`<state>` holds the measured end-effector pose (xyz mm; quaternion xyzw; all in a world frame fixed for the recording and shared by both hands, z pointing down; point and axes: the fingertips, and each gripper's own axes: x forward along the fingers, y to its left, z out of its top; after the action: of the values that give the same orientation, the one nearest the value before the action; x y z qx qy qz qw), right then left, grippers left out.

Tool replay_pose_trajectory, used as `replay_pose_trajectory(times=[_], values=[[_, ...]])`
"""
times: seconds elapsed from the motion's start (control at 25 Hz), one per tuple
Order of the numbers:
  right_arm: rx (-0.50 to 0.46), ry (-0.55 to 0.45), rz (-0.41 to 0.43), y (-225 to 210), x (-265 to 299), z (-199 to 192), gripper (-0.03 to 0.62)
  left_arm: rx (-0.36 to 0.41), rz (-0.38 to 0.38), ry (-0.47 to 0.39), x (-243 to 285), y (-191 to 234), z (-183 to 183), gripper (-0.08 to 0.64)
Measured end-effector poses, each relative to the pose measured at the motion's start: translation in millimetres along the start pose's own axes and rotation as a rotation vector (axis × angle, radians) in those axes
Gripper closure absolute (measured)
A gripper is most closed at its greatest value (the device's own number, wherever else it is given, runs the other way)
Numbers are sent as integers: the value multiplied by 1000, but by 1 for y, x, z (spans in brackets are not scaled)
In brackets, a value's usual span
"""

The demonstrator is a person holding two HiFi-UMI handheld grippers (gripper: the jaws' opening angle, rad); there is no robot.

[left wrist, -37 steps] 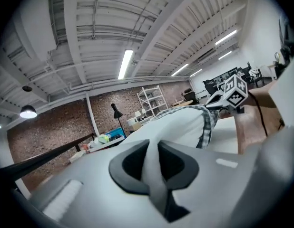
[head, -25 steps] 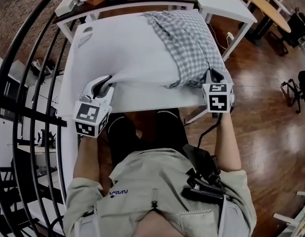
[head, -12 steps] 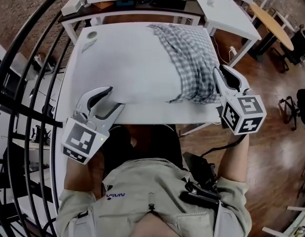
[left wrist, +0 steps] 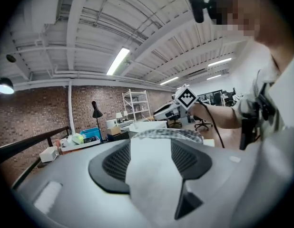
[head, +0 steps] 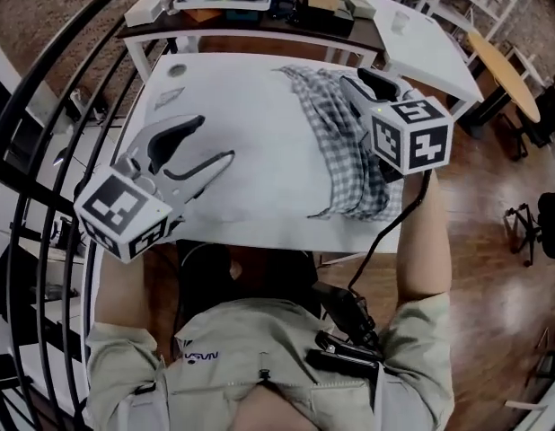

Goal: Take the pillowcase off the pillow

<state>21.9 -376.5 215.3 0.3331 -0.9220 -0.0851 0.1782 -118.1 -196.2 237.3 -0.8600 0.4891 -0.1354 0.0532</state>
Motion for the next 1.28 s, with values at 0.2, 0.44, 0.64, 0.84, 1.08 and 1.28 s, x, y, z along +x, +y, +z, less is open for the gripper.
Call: replay_pose_trajectory(times=[0.2,0.44,0.64,0.84,1.08,1.28], values=[[-6,105,78,4,63,19,428,-5,55,90,93,66,15,272],[-68,322,78,4,120,-3,408,-110,29,319,159,91,-41,249],[-70,507,145,18,141,-56,393,-105,-32,407,165,63,-81,327],[-233,585,13,17,139,-75,513,48,-27,354,148,32,-74,508],[-361,502,-183,-34,120,-35,583,45,63,114,88,39,-10,536],[-261,486,-372,-102,82,-41,585,-27,80,26,54,52,9,537]])
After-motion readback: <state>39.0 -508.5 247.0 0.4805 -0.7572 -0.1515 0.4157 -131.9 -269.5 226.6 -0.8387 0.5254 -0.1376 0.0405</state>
